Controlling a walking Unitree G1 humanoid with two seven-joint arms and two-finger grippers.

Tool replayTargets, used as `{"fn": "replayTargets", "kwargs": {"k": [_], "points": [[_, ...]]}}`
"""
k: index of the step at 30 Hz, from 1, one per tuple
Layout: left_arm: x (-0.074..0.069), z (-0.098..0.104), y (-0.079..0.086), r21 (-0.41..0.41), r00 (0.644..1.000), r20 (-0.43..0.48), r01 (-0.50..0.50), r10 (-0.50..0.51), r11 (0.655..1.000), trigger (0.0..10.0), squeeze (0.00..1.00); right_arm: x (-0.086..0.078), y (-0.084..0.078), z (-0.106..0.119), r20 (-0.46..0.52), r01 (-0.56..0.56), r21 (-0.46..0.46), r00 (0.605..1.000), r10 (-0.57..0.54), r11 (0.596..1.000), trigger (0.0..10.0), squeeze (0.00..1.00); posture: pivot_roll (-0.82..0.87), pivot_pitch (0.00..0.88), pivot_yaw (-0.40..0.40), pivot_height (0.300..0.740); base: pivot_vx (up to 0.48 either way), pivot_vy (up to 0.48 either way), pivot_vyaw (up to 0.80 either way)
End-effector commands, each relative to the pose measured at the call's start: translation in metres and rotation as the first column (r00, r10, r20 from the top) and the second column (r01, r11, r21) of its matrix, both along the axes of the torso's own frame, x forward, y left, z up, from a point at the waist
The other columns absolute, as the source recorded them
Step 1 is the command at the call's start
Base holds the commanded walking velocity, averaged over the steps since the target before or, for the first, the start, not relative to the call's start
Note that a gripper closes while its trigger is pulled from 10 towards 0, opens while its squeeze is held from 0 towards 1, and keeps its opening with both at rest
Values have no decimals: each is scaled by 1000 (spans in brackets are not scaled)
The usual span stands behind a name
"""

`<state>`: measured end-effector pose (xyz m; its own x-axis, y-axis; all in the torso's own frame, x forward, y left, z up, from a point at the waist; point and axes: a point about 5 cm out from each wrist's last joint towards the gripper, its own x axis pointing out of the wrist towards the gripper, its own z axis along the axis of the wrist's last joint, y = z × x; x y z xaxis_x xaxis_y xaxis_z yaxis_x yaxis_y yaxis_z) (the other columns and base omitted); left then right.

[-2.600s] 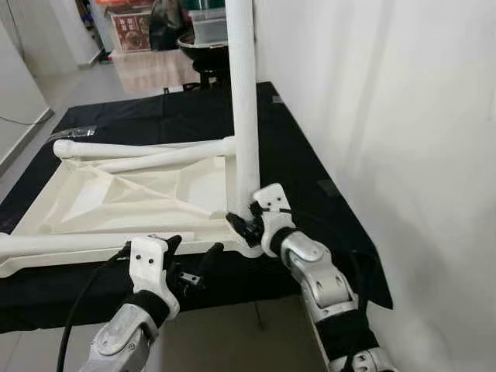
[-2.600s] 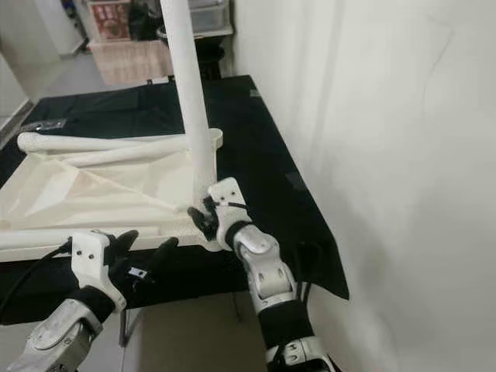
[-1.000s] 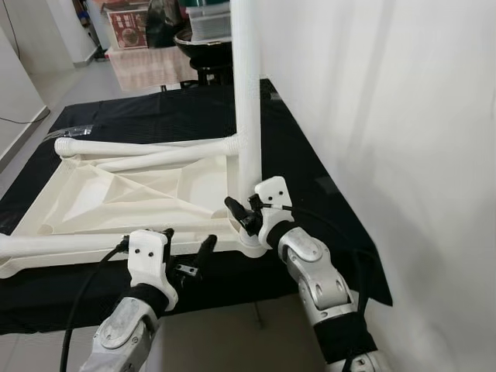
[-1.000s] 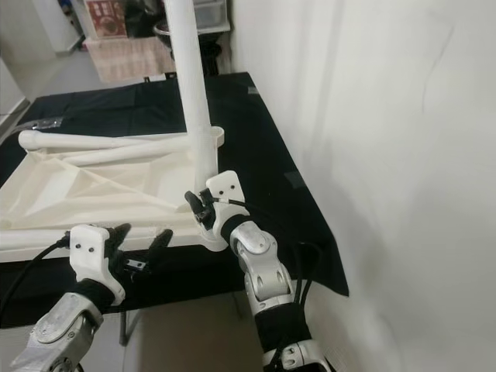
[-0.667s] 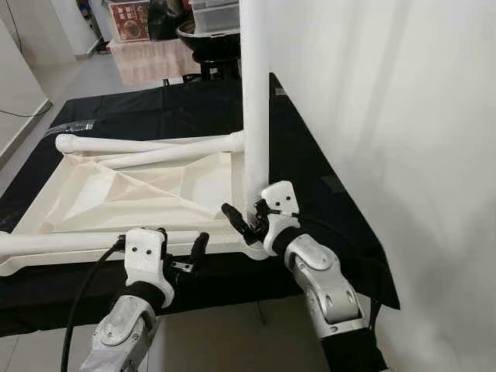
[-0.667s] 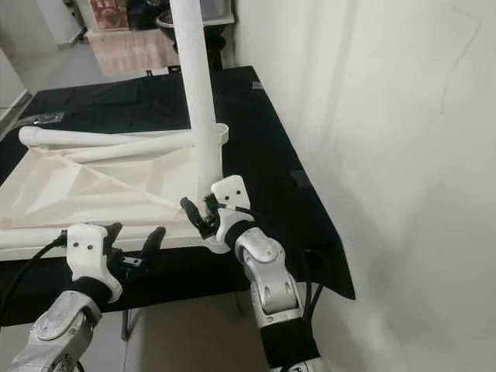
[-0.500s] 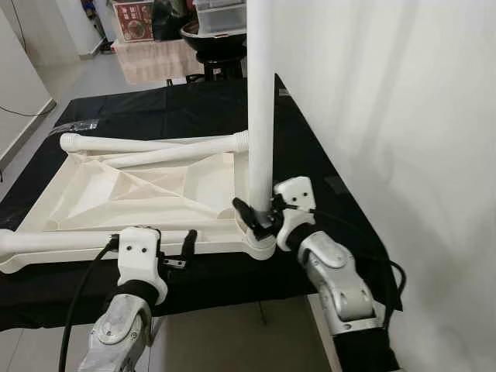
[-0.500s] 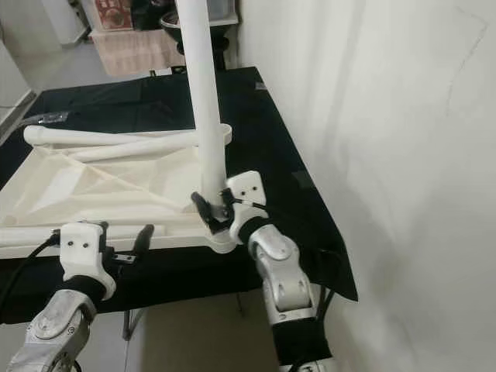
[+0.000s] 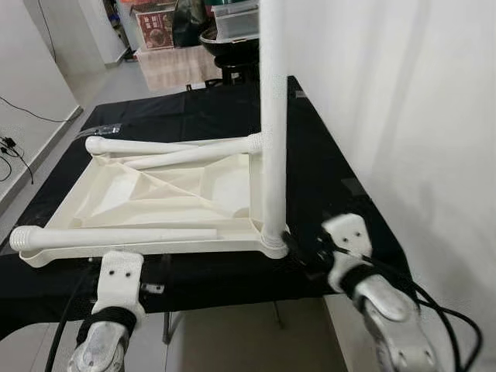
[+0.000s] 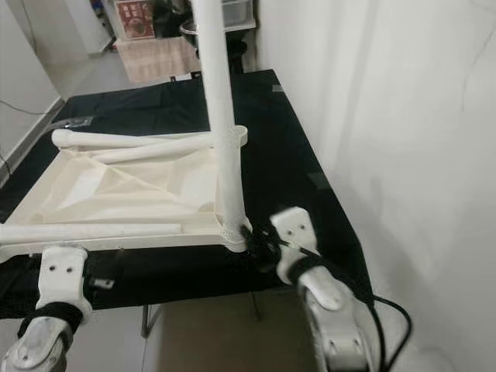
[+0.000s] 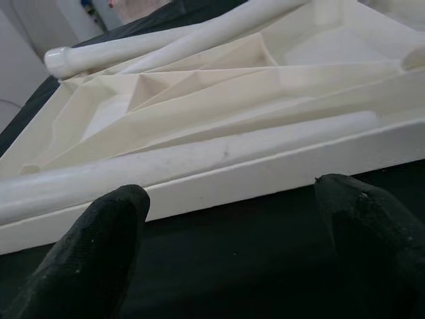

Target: Building children table

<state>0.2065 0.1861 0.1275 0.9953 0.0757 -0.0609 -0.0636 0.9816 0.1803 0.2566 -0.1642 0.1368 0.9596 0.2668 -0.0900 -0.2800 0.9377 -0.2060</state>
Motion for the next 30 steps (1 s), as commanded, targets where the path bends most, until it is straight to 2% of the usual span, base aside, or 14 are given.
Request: {"fn": "replayTargets", "kwargs": {"k": [1, 3, 7, 22, 25, 30], "points": [[-2, 3, 1, 42, 1000, 16, 10, -10, 999, 10000, 0, -2, 3, 2, 7, 7, -11, 1000, -7, 1000, 10000, 0, -69, 71, 104, 740, 0, 0, 0], [0, 3, 1, 36, 999, 27, 17, -18, 999, 10000, 0, -2, 0, 0, -1, 53, -6, 999, -53, 999, 10000, 0, -68, 71, 103, 740, 0, 0, 0], [5, 7, -6, 31, 995, 57, 81, -82, 996, 10000, 0, 2, 1, 0, 3, 64, -19, 998, -64, 998, 10000, 0, -60, 68, 102, 740, 0, 0, 0], [1, 6, -8, -10, 995, 68, 73, -73, 997, 10000, 0, 3, 2, 0, 10, 67, -23, 998, -67, 997, 10000, 0, -67, 69, 110, 740, 0, 0, 0], [-4, 3, -12, -43, 994, 54, 93, -91, 995, 10000, 0, 3, 2, 0, 10, 65, -27, 998, -65, 998, 10000, 0, -67, 70, 109, 740, 0, 0, 0], [-5, 1, -12, -81, 994, 62, 98, -93, 992, 10000, 0, 3, 2, 0, 11, 63, -28, 998, -63, 998, 10000, 0, -72, 70, 110, 740, 0, 0, 0]]}}
